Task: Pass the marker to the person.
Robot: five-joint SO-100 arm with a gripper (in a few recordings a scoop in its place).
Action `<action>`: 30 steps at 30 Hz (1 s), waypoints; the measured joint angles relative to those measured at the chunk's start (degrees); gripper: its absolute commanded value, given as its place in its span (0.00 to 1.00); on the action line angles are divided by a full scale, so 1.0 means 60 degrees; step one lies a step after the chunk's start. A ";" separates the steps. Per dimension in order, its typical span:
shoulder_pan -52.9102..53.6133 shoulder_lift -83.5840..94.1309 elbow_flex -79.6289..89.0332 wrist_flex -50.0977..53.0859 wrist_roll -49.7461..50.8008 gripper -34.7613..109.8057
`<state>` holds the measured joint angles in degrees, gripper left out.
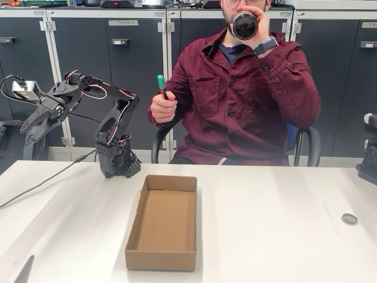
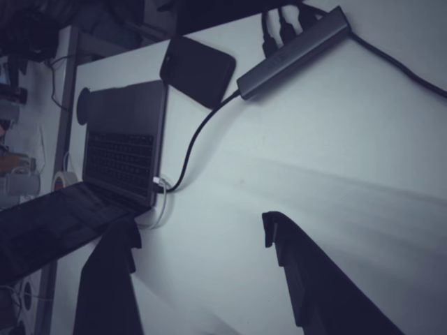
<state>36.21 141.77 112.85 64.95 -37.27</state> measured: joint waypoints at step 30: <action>0.0000 0.0029 0.0234 -0.0146 -0.0015 0.51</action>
<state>36.21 141.94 114.26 64.07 -37.35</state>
